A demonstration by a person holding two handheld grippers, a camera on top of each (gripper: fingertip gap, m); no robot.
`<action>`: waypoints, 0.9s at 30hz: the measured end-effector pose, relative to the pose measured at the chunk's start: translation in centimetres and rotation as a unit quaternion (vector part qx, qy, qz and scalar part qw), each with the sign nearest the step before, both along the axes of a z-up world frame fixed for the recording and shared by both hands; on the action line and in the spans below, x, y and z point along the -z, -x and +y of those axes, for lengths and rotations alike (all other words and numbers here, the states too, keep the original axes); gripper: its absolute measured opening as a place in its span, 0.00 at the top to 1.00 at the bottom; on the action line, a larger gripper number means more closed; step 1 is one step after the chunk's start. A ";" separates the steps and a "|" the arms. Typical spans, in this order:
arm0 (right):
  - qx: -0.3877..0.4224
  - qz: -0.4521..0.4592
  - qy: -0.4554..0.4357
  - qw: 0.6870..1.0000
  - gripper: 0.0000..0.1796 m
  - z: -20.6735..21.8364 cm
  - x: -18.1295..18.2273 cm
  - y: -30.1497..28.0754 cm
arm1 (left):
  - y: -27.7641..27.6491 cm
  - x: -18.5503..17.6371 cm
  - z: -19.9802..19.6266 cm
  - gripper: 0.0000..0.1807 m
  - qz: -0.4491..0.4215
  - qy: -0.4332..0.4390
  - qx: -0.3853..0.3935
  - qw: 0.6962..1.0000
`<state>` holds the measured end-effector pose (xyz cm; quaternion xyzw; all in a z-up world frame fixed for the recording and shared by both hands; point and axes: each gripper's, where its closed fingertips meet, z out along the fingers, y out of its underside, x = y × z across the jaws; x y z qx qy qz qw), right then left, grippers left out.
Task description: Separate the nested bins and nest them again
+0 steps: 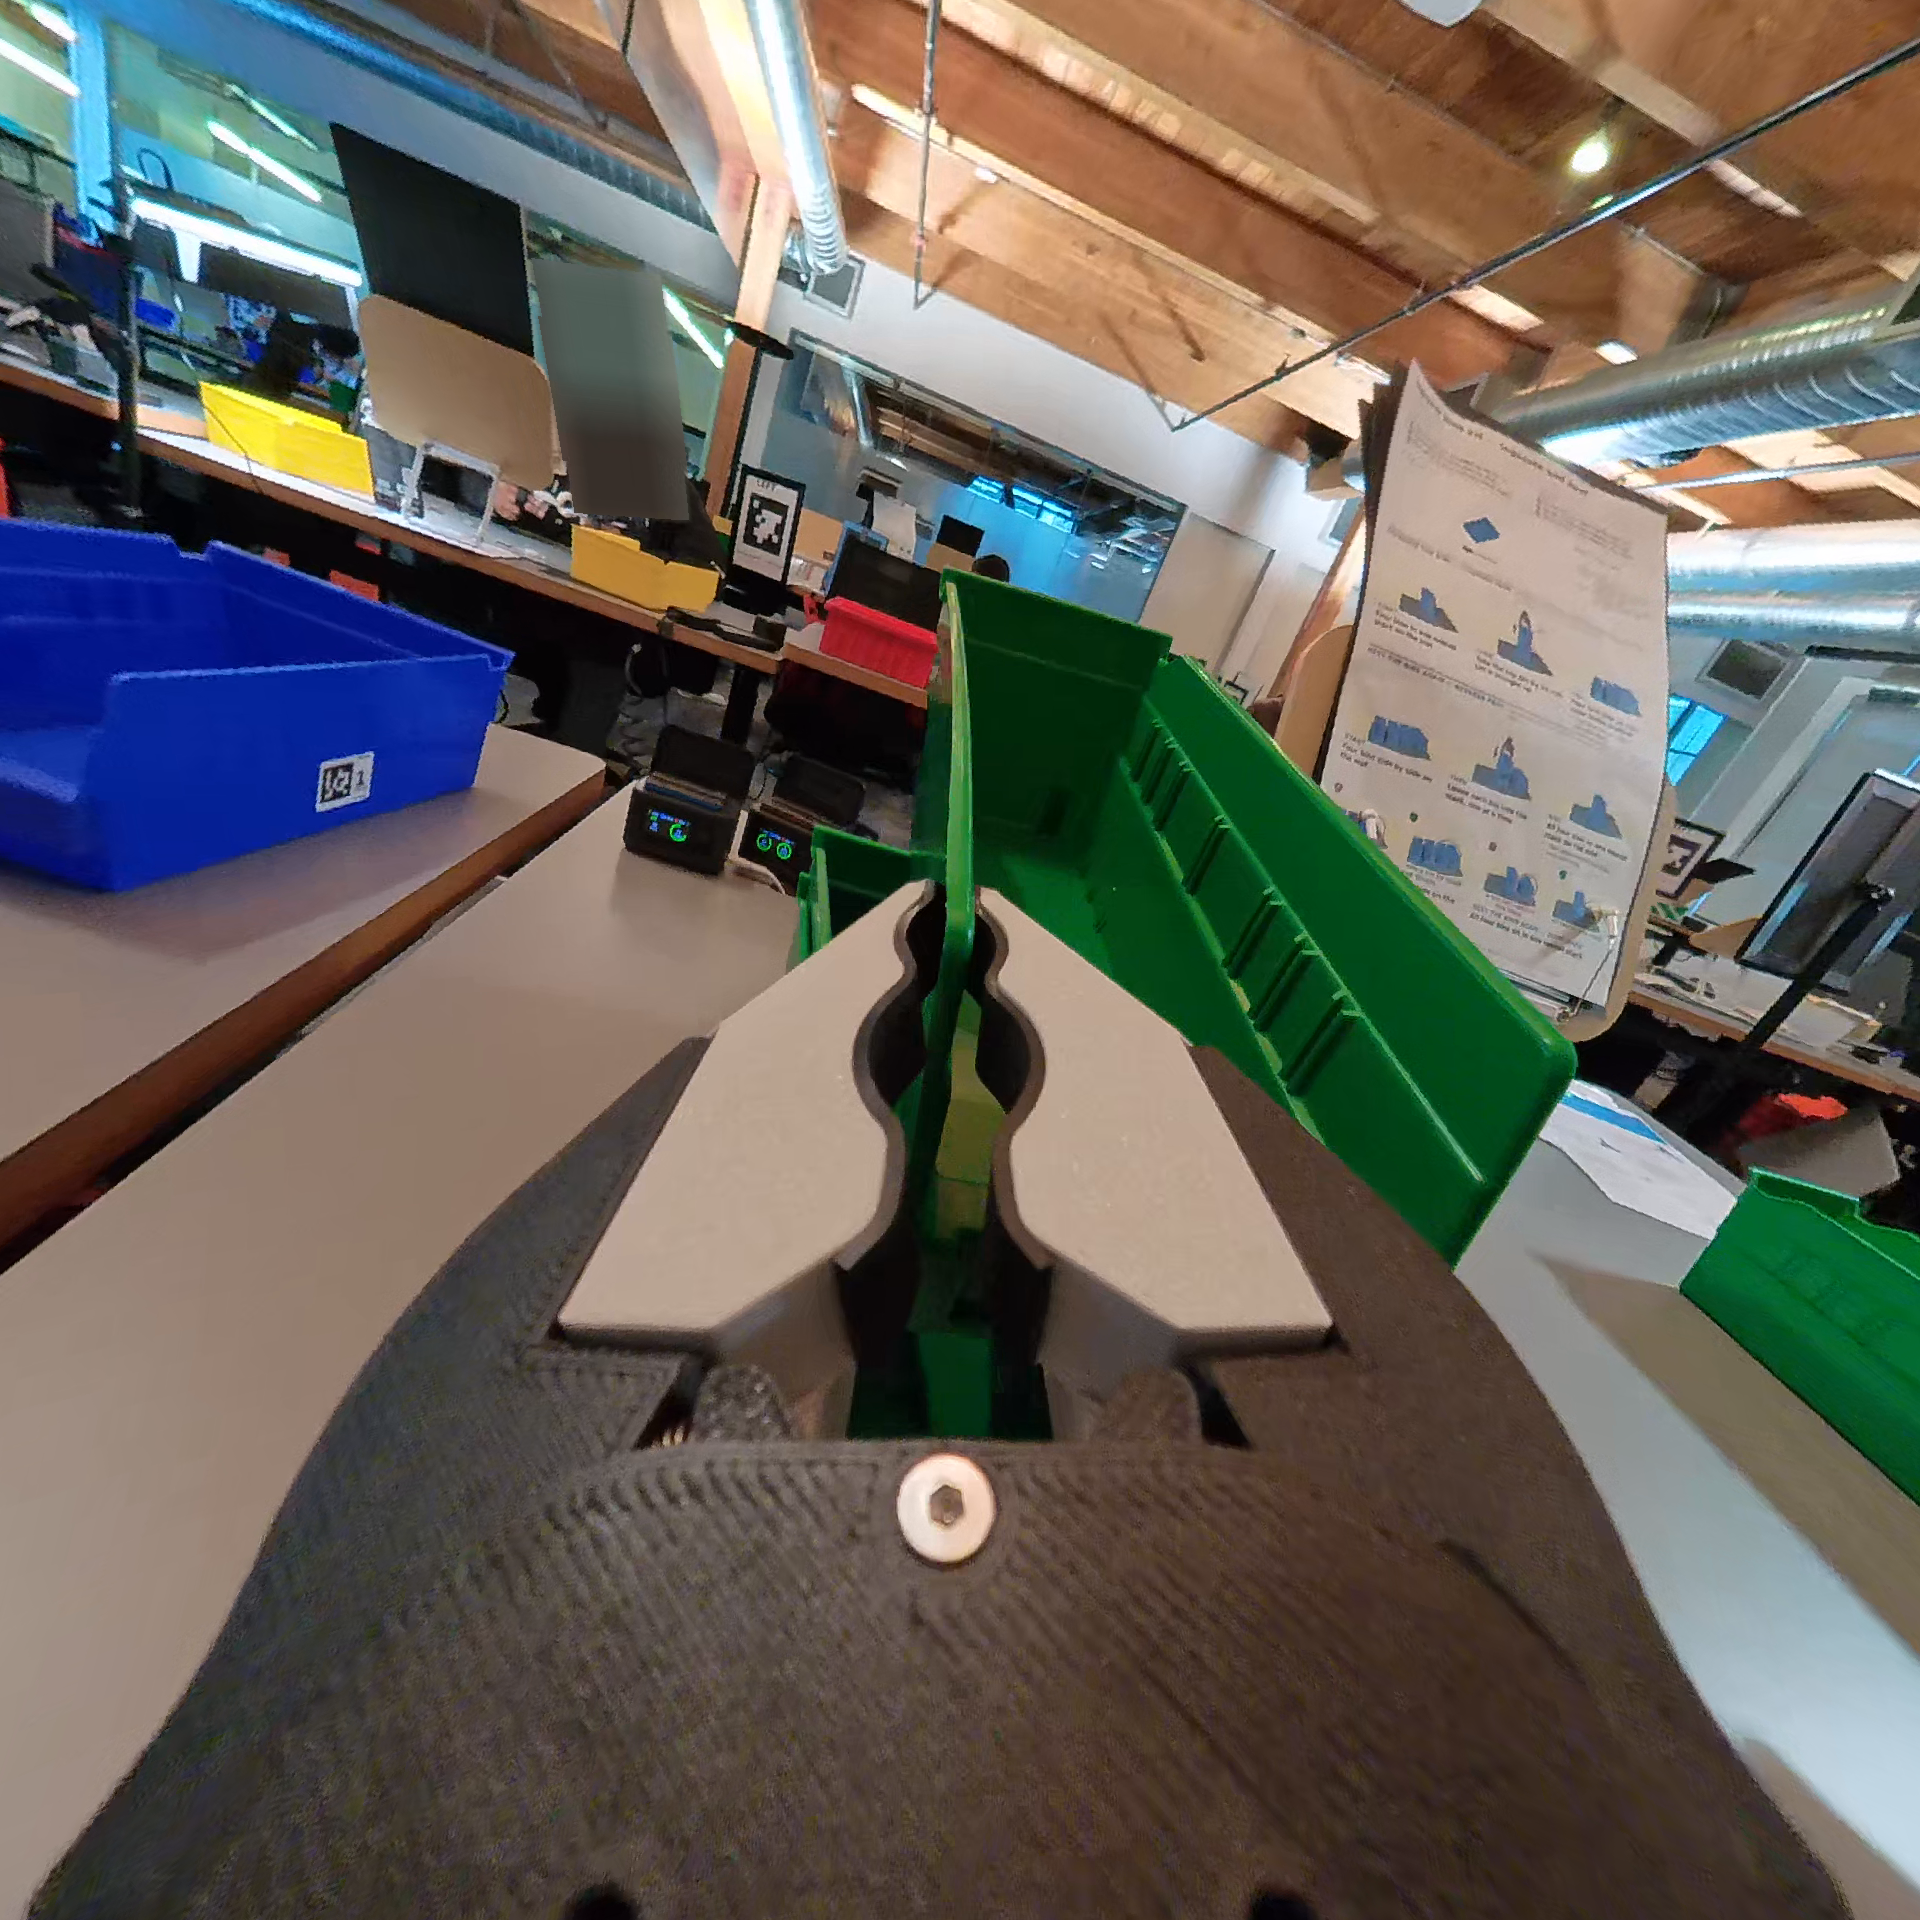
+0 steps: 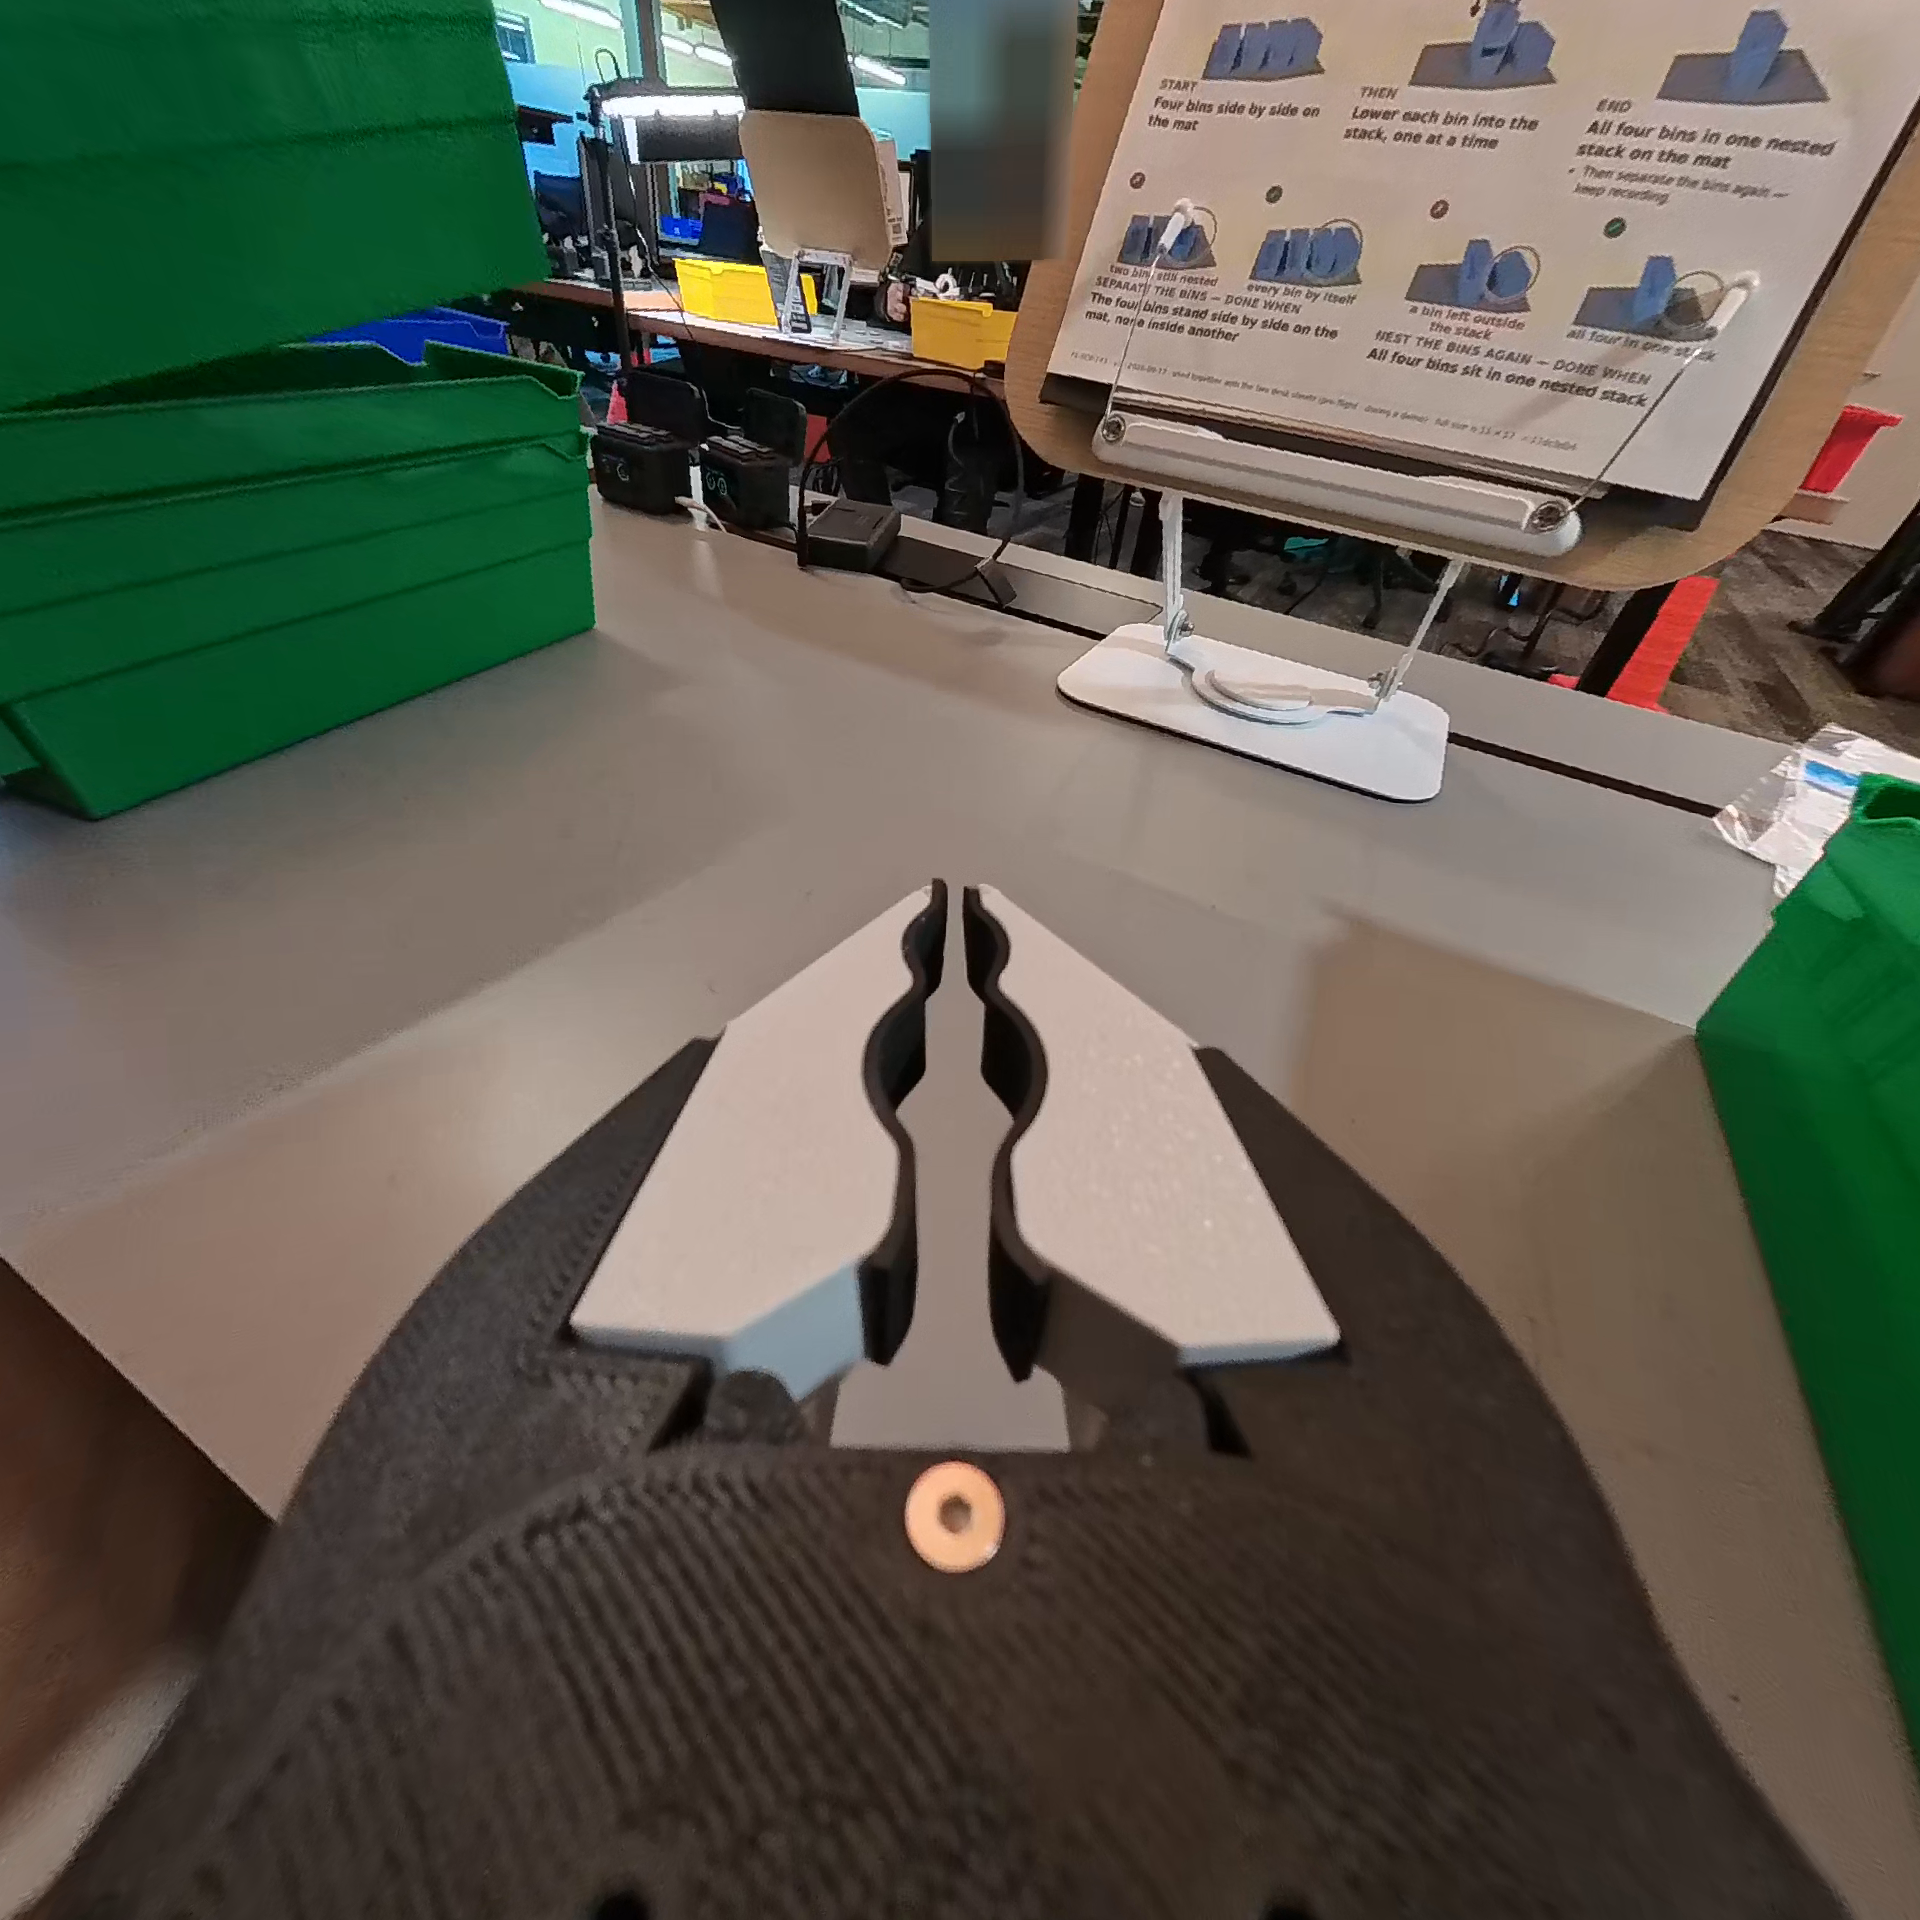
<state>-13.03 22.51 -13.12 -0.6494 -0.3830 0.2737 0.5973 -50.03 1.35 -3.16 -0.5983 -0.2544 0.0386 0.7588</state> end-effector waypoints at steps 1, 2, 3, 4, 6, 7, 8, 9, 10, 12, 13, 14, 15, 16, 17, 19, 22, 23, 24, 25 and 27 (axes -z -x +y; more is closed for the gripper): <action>0.000 0.001 0.000 1.000 0.99 0.0 0.0 0.0 | -0.2 -0.4 0.0 1.00 0.005 -0.004 0.000 1.000; 0.000 0.002 -0.003 1.000 0.99 0.0 -0.1 0.0 | -0.5 -0.9 -0.1 1.00 0.009 -0.010 0.000 1.000; 0.001 0.003 -0.008 1.000 0.99 -0.1 -0.3 0.0 | -0.9 -1.4 -0.1 1.00 0.012 -0.017 0.003 1.000; 0.001 0.005 -0.014 1.000 0.99 -0.2 -0.5 0.0 | -1.3 -2.0 -0.1 1.00 0.015 -0.025 0.006 1.000; -0.002 0.007 -0.026 1.000 0.98 -0.6 -1.0 0.2 | -2.4 -3.3 -0.1 1.00 0.025 -0.040 0.015 0.999; -0.004 0.008 -0.032 0.999 0.97 -1.0 -1.2 0.4 | -3.1 -3.9 -0.1 1.00 0.032 -0.048 0.019 0.998; -0.007 0.010 -0.039 0.999 0.96 -1.5 -1.6 0.6 | -3.7 -4.6 -0.1 1.00 0.039 -0.056 0.020 0.997; -0.012 0.014 -0.047 0.999 0.94 -2.1 -2.1 0.9 | -4.4 -5.3 -0.2 1.00 0.048 -0.064 0.019 0.997; -0.019 0.022 -0.056 0.998 0.91 -3.0 -2.8 1.4 | -5.2 -5.9 -0.2 1.00 0.055 -0.071 0.017 0.996; -0.045 0.047 -0.074 0.995 0.86 -5.5 -4.5 2.8 | -7.0 -6.8 0.1 1.00 0.067 -0.079 0.018 0.994; -0.060 0.062 -0.082 0.993 0.83 -6.9 -5.4 3.5 | -8.2 -7.1 0.5 1.00 0.074 -0.079 0.024 0.994; -0.073 0.077 -0.091 0.990 0.80 -8.5 -6.3 4.2 | -9.5 -7.3 1.0 1.00 0.081 -0.079 0.033 0.993; -0.088 0.091 -0.099 0.987 0.77 -10.2 -7.2 4.9 | -10.9 -7.3 1.5 1.00 0.089 -0.078 0.045 0.992; -0.103 0.103 -0.106 0.984 0.74 -11.8 -8.0 5.5 | -12.5 -7.3 2.2 1.00 0.097 -0.075 0.059 0.991; -0.118 0.113 -0.112 0.980 0.71 -13.4 -8.7 5.9 | -14.1 -7.1 2.9 1.00 0.107 -0.069 0.077 0.989; -0.133 0.135 -0.113 0.975 0.62 -15.8 -10.0 6.4 | -17.6 -6.4 4.3 1.00 0.129 -0.054 0.115 0.983; -0.124 0.159 -0.080 0.976 0.56 -16.7 -10.7 6.3 | -22.1 -4.8 5.9 1.00 0.147 -0.036 0.163 0.975; -0.107 0.157 -0.064 0.980 0.57 -16.2 -10.5 6.1 | -23.4 -4.3 6.3 1.00 0.147 -0.032 0.177 0.973; -0.085 0.156 -0.048 0.983 0.60 -15.4 -10.2 5.9 | -24.6 -3.8 6.6 1.00 0.146 -0.029 0.191 0.970; -0.054 0.162 -0.039 0.985 0.68 -14.4 -10.0 5.1 | -25.3 -3.3 6.9 1.00 0.141 -0.024 0.195 0.970; -0.046 0.160 -0.031 0.986 0.73 -13.3 -9.4 4.4 | -26.0 -2.4 7.2 1.00 0.112 -0.027 0.203 0.972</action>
